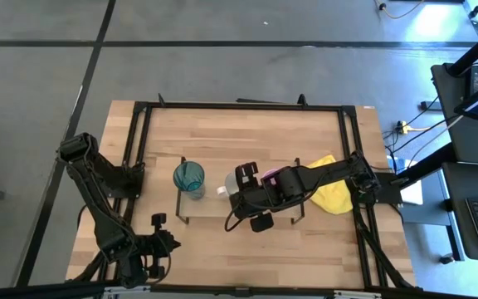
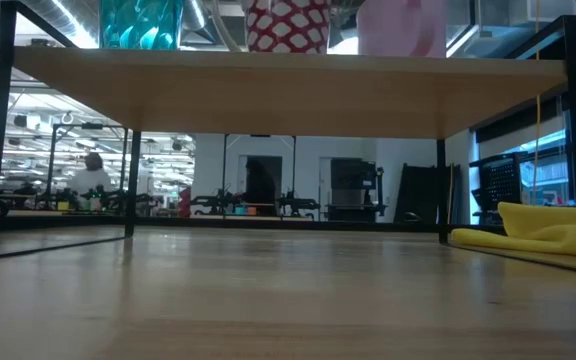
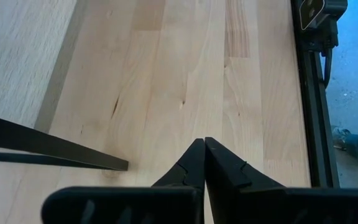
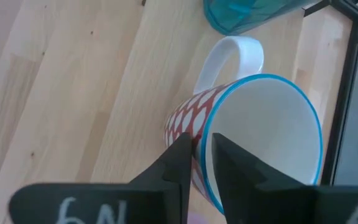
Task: Stack small to large cups/mugs on shelf
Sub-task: Put the red cup on the shelf
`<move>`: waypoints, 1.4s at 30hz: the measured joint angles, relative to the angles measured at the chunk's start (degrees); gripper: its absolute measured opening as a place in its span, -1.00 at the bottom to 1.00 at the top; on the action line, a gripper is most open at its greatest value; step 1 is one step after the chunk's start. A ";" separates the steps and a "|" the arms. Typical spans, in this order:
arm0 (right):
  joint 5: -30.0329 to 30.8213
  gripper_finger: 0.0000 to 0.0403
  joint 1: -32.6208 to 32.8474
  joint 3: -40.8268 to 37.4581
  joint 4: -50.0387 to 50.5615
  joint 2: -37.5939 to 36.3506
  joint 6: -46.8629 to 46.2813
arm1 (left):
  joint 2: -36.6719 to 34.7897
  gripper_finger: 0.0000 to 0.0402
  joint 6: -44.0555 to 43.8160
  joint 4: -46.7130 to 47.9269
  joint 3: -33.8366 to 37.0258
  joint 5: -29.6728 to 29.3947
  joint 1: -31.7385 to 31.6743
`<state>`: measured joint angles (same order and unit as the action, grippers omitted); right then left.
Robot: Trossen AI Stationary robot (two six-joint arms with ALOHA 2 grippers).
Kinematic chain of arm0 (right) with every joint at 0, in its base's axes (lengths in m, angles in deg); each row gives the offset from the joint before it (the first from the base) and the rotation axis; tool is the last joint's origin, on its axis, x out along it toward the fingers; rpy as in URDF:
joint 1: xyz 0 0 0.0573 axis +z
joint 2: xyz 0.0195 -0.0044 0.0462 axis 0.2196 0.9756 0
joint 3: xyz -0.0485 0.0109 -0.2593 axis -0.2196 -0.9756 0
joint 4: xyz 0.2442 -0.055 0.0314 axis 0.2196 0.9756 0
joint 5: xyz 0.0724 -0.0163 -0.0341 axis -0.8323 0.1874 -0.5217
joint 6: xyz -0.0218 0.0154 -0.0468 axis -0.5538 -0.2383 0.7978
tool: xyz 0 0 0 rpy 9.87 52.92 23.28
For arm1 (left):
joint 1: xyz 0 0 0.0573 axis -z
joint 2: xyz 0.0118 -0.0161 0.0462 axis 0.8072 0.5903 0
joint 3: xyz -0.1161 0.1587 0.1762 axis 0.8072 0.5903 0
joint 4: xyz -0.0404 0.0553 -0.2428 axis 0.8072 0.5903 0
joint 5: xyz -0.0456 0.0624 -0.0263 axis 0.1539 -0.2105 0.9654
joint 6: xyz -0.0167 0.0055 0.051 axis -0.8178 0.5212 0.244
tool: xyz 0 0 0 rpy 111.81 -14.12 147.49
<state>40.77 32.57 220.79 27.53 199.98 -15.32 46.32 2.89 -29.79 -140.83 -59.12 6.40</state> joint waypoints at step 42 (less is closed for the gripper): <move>20.90 -0.97 13.46 -0.06 -16.90 -4.46 -36.70 | -0.68 -1.00 0.75 -15.51 -0.02 -23.43 -5.87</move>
<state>61.67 46.03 220.73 10.64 195.52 -52.02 45.63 3.64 -45.30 -140.85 -82.55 0.53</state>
